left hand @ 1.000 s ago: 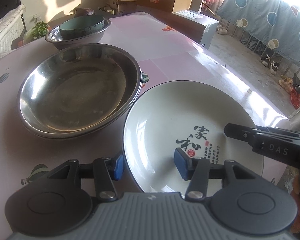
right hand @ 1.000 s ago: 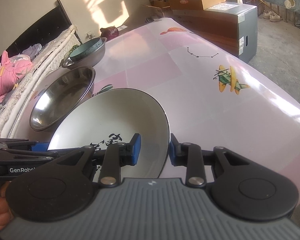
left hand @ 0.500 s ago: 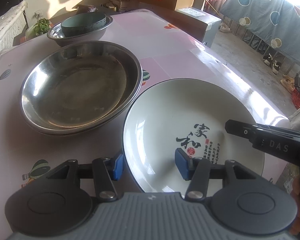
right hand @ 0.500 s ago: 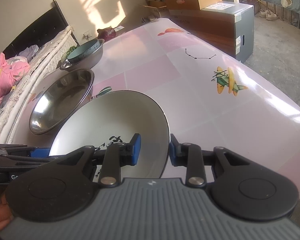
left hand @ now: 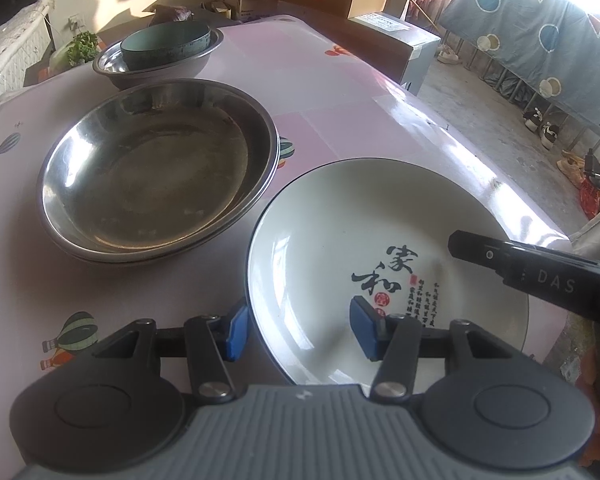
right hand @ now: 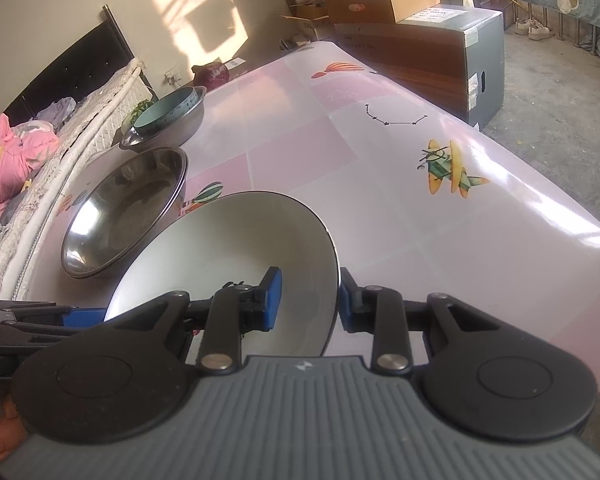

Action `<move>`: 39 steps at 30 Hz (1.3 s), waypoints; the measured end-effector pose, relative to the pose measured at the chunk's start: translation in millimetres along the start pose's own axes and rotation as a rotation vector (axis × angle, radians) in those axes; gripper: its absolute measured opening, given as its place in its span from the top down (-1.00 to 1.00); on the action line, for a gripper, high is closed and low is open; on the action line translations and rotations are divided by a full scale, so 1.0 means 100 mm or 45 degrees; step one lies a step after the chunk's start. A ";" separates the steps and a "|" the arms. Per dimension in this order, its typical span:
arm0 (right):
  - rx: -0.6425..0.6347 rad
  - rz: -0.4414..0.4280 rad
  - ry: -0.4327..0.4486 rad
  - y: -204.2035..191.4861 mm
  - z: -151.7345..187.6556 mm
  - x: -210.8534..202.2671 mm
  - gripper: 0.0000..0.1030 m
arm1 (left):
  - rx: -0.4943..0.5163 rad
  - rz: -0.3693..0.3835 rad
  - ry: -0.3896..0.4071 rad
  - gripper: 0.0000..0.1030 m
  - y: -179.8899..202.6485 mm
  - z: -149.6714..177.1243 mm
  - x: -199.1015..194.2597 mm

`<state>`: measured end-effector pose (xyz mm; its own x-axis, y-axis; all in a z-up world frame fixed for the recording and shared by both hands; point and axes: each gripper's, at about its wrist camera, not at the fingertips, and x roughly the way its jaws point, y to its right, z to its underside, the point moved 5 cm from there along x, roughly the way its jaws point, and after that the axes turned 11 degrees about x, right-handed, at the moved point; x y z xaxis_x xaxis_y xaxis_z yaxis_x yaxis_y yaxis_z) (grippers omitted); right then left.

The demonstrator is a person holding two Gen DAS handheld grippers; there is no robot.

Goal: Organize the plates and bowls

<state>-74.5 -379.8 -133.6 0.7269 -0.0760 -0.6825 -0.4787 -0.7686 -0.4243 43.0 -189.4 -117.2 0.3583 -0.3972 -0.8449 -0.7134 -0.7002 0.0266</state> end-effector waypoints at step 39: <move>0.009 -0.050 0.132 -0.18 -0.30 -0.41 0.44 | -0.025 0.001 0.174 -0.03 -0.02 -0.21 -0.46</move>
<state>-80.9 -382.2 -79.7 0.7923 -0.1114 -0.5999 -0.4517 -0.7680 -0.4540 40.4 -182.5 -67.2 0.4372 -0.4743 -0.7641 -0.7023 -0.7108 0.0393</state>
